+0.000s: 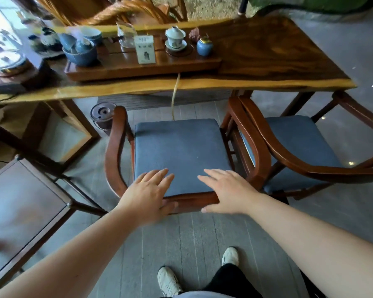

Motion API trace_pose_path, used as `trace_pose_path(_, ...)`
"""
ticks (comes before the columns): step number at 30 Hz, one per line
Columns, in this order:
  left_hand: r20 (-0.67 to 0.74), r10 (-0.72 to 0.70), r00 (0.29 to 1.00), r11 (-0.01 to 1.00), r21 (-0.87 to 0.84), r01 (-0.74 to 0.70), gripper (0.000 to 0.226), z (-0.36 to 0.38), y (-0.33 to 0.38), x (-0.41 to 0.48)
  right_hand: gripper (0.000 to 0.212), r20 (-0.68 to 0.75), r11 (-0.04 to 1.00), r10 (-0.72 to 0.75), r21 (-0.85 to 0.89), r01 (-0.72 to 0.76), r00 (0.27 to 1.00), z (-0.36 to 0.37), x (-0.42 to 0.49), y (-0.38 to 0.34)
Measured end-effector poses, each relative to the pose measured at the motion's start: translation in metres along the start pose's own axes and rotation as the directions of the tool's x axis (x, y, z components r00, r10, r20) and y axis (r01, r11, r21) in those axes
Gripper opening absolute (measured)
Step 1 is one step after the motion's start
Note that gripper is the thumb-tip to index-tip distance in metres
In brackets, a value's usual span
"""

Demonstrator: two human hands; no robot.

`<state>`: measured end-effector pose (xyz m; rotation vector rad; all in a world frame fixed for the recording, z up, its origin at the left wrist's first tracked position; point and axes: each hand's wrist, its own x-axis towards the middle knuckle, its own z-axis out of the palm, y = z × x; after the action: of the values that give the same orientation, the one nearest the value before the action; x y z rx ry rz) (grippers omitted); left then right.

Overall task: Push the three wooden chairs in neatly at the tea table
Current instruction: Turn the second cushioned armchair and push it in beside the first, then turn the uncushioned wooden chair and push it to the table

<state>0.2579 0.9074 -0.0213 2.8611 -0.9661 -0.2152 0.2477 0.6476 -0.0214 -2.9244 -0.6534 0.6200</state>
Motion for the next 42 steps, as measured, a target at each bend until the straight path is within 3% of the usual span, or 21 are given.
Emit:
trace_pose_path(4, -0.037, -0.105, 0.994, 0.99, 0.09, 0.108, 0.077, -0.017, -0.03, -0.022, 0.102, -0.051, 0.997, -0.062, -0.054, 0.06, 0.997, -0.018, 0.028, -0.038)
trace_pose_path(7, -0.072, -0.185, 0.98, 0.98, 0.057, 0.189, 0.077, -0.021, -0.051, -0.043, 0.102, -0.04, 0.989, -0.121, -0.085, 0.117, 0.992, -0.032, 0.054, -0.059)
trace_pose_path(13, -0.068, -0.405, 0.912, 0.904, 0.121, 0.411, 0.081, -0.029, -0.089, -0.081, 0.1, -0.03, 0.945, -0.304, -0.131, 0.298, 0.952, -0.058, 0.118, -0.088)
trace_pose_path(17, -0.091, -0.593, 0.8, 0.791, 0.115, 0.6, 0.08, -0.046, -0.111, -0.115, 0.097, -0.051, 0.89, -0.449, -0.119, 0.44, 0.892, -0.073, 0.167, -0.117)
trace_pose_path(22, -0.106, -0.831, 0.546, 0.545, 0.036, 0.838, 0.081, -0.054, -0.126, -0.177, 0.096, -0.007, 0.791, -0.603, -0.133, 0.597, 0.797, -0.081, 0.214, -0.167)
trace_pose_path(29, -0.079, -0.927, 0.368, 0.37, -0.014, 0.929, 0.077, -0.046, -0.135, -0.23, 0.097, 0.055, 0.682, -0.72, -0.129, 0.72, 0.692, -0.077, 0.246, -0.235)
trace_pose_path(35, -0.135, -0.97, 0.204, 0.231, -0.232, 0.945, 0.078, -0.035, -0.17, -0.284, 0.096, 0.136, 0.648, -0.741, -0.108, 0.754, 0.657, -0.065, 0.269, -0.307)
trace_pose_path(38, -0.145, -0.971, 0.19, 0.223, -0.261, 0.939, 0.076, -0.035, -0.203, -0.327, 0.093, 0.174, 0.661, -0.716, -0.142, 0.736, 0.676, -0.057, 0.281, -0.348)
trace_pose_path(42, -0.144, -0.961, 0.236, 0.264, -0.229, 0.937, 0.075, -0.034, -0.254, -0.385, 0.087, 0.223, 0.723, -0.654, -0.094, 0.684, 0.722, -0.044, 0.289, -0.405)
